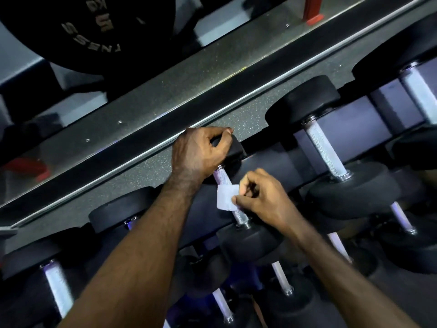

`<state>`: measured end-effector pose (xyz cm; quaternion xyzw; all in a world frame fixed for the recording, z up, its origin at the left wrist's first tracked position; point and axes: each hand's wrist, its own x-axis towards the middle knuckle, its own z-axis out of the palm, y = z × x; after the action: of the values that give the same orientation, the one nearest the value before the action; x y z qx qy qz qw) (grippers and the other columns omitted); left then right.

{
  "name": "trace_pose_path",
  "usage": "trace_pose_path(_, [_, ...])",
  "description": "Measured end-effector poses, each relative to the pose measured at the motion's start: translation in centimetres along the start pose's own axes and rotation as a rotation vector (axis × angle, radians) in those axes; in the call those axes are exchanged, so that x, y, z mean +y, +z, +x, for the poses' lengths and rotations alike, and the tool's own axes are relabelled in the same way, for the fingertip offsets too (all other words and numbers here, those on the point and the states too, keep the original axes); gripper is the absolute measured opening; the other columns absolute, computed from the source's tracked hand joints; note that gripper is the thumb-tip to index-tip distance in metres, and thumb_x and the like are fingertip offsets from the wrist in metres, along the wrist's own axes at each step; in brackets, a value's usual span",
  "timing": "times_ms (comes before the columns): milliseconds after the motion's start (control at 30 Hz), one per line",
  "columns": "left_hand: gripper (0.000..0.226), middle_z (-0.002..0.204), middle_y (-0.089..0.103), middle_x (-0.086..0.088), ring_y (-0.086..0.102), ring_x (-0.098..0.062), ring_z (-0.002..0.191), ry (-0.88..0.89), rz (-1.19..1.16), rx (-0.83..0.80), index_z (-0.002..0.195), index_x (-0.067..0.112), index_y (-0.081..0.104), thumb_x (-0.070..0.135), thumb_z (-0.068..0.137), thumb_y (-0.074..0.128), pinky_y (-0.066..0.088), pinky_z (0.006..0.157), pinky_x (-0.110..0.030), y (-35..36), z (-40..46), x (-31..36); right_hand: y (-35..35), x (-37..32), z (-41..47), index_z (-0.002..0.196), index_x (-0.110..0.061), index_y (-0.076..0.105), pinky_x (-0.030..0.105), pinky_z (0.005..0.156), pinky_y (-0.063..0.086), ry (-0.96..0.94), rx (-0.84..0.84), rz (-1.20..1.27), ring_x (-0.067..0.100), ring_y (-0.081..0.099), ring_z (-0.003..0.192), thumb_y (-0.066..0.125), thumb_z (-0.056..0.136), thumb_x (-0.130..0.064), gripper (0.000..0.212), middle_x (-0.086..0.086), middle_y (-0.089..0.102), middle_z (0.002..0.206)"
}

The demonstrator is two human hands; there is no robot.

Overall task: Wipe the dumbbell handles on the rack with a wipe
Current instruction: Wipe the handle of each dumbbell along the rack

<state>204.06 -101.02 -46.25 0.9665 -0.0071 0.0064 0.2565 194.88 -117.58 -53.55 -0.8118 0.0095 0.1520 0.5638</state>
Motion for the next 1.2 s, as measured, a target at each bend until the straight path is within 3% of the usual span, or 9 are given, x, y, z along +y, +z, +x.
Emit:
trace_pose_path(133, [0.041,0.064,0.071,0.005,0.059,-0.018,0.054,0.009,0.014,0.000,0.110,0.046,0.081,0.061,0.091,0.048,0.046,0.059,-0.030,0.0,0.0,0.1,1.0,-0.7,0.2,0.089,-0.024,0.072,0.034,0.074,0.056,-0.129,0.090,-0.037,0.010,0.062,0.075,0.077,0.080,-0.010,0.018,-0.007,0.060,0.090])
trace_pose_path(300, [0.041,0.053,0.059,0.009,0.055,-0.022,0.052,-0.002,0.004,0.004,0.111,0.046,0.081,0.061,0.091,0.049,0.036,0.058,-0.028,-0.1,-0.1,0.4,2.2,-1.5,-0.2,0.101,-0.028,0.067,0.043,0.077,0.056,-0.147,0.156,-0.211,0.015,0.064,0.087,0.065,0.087,-0.028,0.014,-0.010,0.059,0.097])
trace_pose_path(367, [0.041,0.048,0.055,0.010,0.051,-0.017,0.049,-0.014,-0.004,0.002,0.111,0.047,0.081,0.062,0.090,0.048,0.035,0.058,-0.028,0.0,-0.1,0.4,2.6,-1.3,-1.4,0.098,-0.028,0.066,0.042,0.077,0.056,-0.101,0.180,-0.226,0.017,0.065,0.085,0.071,0.088,-0.037,0.015,-0.009,0.060,0.097])
trace_pose_path(500, [0.043,0.073,0.074,0.009,0.059,-0.019,0.057,-0.008,-0.008,0.001,0.110,0.046,0.081,0.062,0.089,0.048,0.038,0.060,-0.027,-0.1,-0.1,0.3,3.5,-3.3,0.7,0.084,-0.023,0.057,0.040,0.069,0.052,-0.045,0.314,-0.227,0.018,0.062,0.079,0.074,0.088,-0.043,0.027,-0.007,0.059,0.089])
trace_pose_path(567, [0.042,0.068,0.071,0.004,0.057,-0.020,0.056,-0.008,-0.007,0.005,0.108,0.044,0.082,0.062,0.089,0.048,0.040,0.058,-0.029,-0.1,-0.1,0.3,3.9,-4.1,1.3,0.082,-0.025,0.052,0.039,0.067,0.051,-0.061,0.346,-0.264,0.019,0.060,0.080,0.073,0.090,-0.043,0.029,-0.007,0.057,0.088])
trace_pose_path(700, [0.037,0.063,0.064,-0.005,0.062,-0.030,0.062,-0.001,0.019,0.011,0.101,0.035,0.081,0.058,0.093,0.054,0.052,0.061,-0.036,-0.1,0.0,0.3,3.7,-2.2,-1.5,0.086,-0.026,0.057,0.042,0.070,0.054,0.045,0.288,-0.252,0.015,0.061,0.078,0.079,0.082,-0.039,0.026,-0.010,0.060,0.089])
trace_pose_path(933, [0.031,0.055,0.055,0.001,0.065,-0.028,0.066,0.004,0.003,-0.025,0.107,0.041,0.082,0.056,0.097,0.057,0.046,0.062,-0.032,-0.1,0.0,0.2,3.5,-4.9,1.6,0.083,-0.021,0.067,0.037,0.070,0.055,0.035,0.338,-0.140,0.014,0.065,0.077,0.083,0.080,-0.038,0.024,-0.007,0.067,0.084])
trace_pose_path(1067, [0.029,0.063,0.062,-0.004,0.066,-0.033,0.070,0.022,0.006,-0.016,0.107,0.038,0.082,0.054,0.099,0.060,0.048,0.064,-0.034,-0.1,0.1,0.2,2.4,-3.3,-1.6,0.080,-0.024,0.065,0.039,0.069,0.057,0.198,0.218,-0.210,0.014,0.066,0.071,0.083,0.075,-0.034,0.022,-0.008,0.068,0.077])
trace_pose_path(1200, [0.030,0.055,0.050,-0.001,0.065,-0.032,0.069,0.001,0.021,-0.010,0.104,0.039,0.082,0.056,0.098,0.058,0.050,0.065,-0.035,-0.1,0.1,0.2,1.9,-2.4,-3.1,0.078,-0.024,0.067,0.040,0.067,0.059,0.241,0.172,-0.159,0.009,0.066,0.064,0.089,0.070,-0.028,0.024,-0.009,0.069,0.069])
